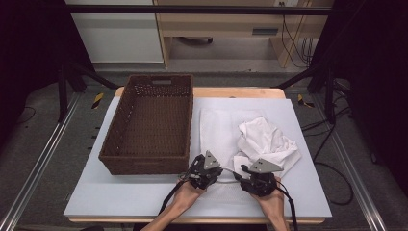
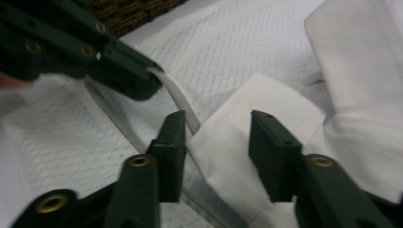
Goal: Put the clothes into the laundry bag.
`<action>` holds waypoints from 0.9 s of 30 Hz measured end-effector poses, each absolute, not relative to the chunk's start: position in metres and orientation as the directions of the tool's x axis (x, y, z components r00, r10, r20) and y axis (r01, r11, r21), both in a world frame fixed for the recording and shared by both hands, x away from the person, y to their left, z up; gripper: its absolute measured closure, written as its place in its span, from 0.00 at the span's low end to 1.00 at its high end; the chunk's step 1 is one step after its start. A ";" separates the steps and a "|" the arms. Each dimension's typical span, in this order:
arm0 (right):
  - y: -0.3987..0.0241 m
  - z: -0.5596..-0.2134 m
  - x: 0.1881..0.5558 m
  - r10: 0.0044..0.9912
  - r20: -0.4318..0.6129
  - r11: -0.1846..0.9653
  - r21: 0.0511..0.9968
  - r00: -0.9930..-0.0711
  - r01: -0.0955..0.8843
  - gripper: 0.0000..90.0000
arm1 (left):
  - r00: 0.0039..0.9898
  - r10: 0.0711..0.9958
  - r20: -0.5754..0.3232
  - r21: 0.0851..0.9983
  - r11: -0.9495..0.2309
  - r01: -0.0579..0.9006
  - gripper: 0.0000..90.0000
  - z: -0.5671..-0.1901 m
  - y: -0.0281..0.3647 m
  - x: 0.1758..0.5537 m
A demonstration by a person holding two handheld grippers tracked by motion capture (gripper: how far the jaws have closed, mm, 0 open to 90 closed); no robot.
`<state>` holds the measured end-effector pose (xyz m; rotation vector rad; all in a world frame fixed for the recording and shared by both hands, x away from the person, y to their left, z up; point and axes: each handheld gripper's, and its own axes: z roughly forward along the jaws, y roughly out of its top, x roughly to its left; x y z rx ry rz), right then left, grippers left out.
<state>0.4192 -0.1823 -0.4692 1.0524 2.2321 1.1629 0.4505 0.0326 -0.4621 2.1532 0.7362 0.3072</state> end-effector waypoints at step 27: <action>-0.182 -0.460 0.419 0.789 -0.078 0.369 0.853 -0.609 0.369 0.97 | 0.807 0.583 0.092 0.781 -0.545 0.305 0.79 -0.462 0.010 0.445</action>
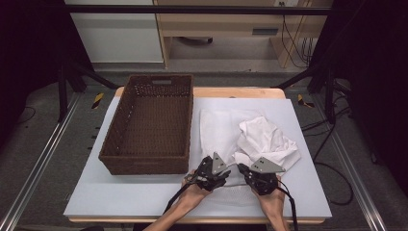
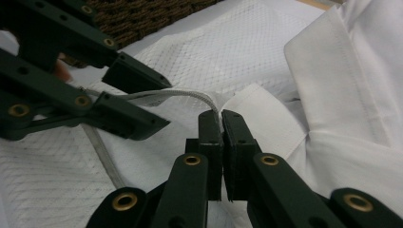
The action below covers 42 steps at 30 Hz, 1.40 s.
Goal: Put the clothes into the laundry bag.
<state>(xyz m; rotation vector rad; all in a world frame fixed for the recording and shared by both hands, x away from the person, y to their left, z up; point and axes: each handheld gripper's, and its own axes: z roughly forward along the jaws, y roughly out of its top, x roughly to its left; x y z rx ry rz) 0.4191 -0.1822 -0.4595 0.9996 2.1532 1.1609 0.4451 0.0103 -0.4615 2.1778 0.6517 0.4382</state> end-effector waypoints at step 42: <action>-0.201 -0.446 0.369 0.687 0.020 0.326 0.885 -0.727 0.332 0.96 | 0.760 0.647 -0.069 0.821 -0.396 0.411 0.98 -0.425 0.014 0.462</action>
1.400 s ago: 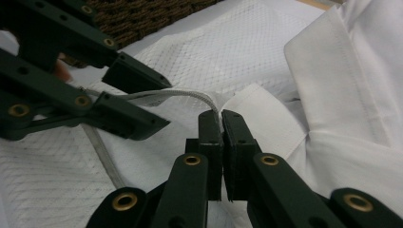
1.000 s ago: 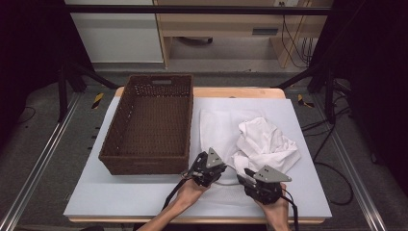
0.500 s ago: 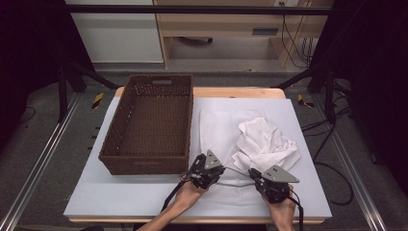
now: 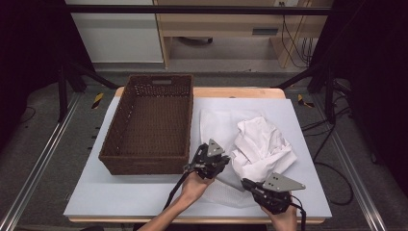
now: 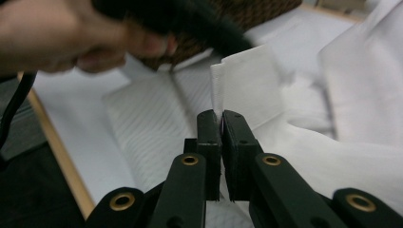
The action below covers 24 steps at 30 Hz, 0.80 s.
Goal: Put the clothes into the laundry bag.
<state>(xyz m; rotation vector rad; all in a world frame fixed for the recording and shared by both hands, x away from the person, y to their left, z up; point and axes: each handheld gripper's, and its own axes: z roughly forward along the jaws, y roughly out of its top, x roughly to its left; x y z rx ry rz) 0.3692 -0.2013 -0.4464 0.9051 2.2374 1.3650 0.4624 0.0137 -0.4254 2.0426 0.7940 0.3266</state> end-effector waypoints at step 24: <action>-0.172 -0.474 0.419 0.749 0.034 0.350 0.828 -0.661 0.439 0.74 | 0.783 0.619 -0.055 0.838 -0.398 0.374 0.98 -0.437 0.035 0.441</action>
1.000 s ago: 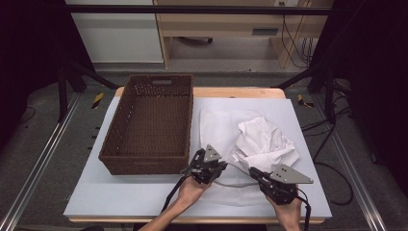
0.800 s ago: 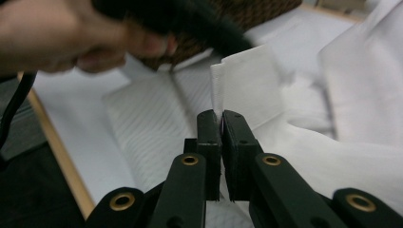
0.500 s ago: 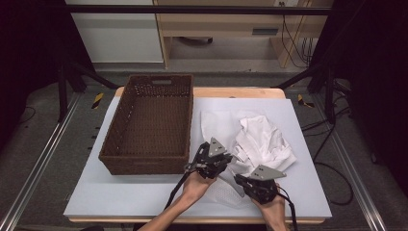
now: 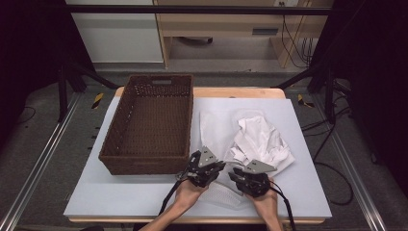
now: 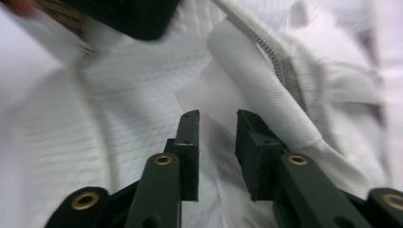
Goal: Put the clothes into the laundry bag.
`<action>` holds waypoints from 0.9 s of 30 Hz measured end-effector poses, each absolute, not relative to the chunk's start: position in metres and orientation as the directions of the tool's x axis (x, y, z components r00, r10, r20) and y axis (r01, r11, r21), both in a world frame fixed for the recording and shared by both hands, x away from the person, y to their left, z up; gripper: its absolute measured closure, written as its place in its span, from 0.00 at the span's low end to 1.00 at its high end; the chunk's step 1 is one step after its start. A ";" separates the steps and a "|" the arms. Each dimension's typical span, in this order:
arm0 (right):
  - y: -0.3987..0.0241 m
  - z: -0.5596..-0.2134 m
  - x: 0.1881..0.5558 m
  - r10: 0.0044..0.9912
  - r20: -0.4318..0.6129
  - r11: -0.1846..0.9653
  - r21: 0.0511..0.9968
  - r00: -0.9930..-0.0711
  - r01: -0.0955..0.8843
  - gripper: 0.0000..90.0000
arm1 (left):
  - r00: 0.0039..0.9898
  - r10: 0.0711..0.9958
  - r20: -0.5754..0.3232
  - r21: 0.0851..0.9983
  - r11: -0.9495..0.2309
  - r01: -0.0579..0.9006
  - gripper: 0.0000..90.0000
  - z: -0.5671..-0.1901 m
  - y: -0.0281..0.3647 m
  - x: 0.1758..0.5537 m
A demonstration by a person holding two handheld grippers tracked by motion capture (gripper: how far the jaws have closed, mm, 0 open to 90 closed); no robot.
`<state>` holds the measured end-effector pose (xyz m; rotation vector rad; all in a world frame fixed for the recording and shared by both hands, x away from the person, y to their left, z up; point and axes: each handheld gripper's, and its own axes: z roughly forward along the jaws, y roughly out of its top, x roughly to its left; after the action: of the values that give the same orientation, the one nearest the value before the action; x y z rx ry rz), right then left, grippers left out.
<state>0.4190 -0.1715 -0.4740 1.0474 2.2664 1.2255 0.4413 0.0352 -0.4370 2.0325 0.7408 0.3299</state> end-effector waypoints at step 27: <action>-0.241 -0.439 0.392 0.825 0.042 0.207 0.906 -0.564 0.369 0.98 | 0.772 0.630 -0.086 0.836 -0.376 0.400 0.97 -0.438 0.037 0.442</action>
<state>0.3921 -0.2414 -0.4385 1.1063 2.0309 1.3270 0.4421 0.0371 -0.4384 2.0170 0.7718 0.3059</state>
